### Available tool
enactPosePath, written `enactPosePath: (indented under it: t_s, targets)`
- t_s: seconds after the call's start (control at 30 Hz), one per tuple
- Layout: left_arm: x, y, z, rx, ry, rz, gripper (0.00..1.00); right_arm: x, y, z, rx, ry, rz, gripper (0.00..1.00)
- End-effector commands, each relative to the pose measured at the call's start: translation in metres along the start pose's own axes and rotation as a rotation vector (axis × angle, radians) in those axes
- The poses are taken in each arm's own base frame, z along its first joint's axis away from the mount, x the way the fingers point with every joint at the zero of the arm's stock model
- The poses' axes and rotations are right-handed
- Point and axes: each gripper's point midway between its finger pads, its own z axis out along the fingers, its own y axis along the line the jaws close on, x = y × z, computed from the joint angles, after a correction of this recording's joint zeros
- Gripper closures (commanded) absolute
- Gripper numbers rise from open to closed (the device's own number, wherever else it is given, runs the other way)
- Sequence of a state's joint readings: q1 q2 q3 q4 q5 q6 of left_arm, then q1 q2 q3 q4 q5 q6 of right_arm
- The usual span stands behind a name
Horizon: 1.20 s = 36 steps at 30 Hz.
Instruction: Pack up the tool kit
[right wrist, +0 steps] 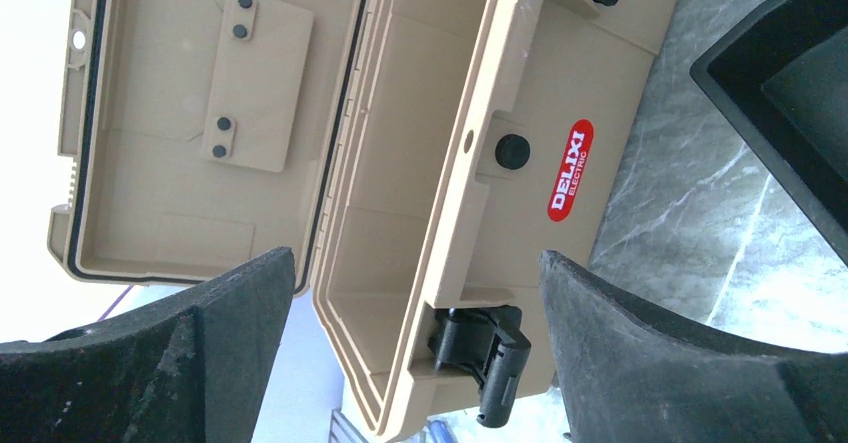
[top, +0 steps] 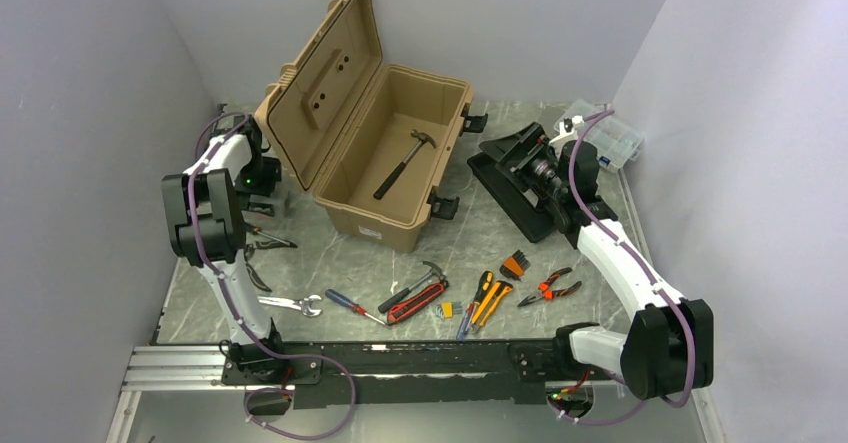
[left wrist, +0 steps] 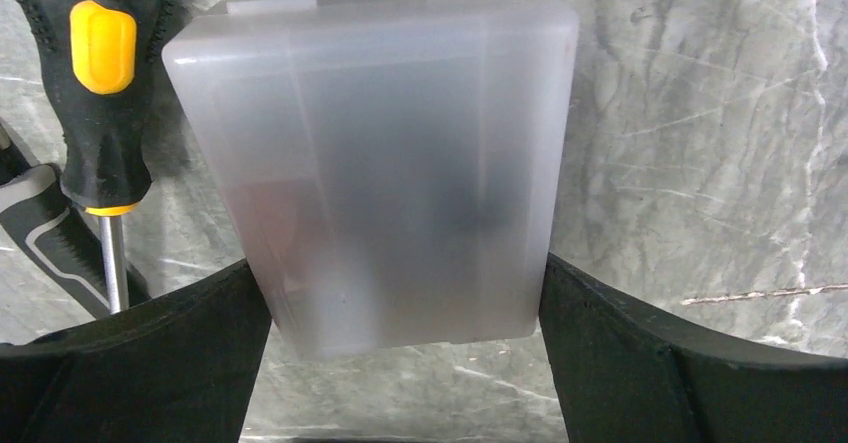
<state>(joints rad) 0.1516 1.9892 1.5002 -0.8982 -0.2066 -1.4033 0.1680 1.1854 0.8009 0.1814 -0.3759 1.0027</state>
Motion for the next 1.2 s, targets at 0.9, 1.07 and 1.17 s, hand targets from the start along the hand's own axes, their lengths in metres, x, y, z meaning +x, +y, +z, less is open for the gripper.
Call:
enactPosePath:
  t_s: [0.9, 1.07, 1.17]
  targets:
    - [-0.091, 0.069, -0.222, 0.328, -0.378, 0.081, 1.00, -0.017, 0.028, -0.029, -0.042, -0.071, -0.059, 0.07]
    - [-0.093, 0.073, -0.311, 0.749, -0.538, 0.240, 1.00, -0.013, 0.030, -0.037, -0.046, -0.073, -0.060, 0.07]
    - [-0.062, 0.065, -0.378, 1.145, -0.607, 0.462, 1.00, -0.013, 0.030, -0.043, -0.040, -0.086, -0.068, 0.07]
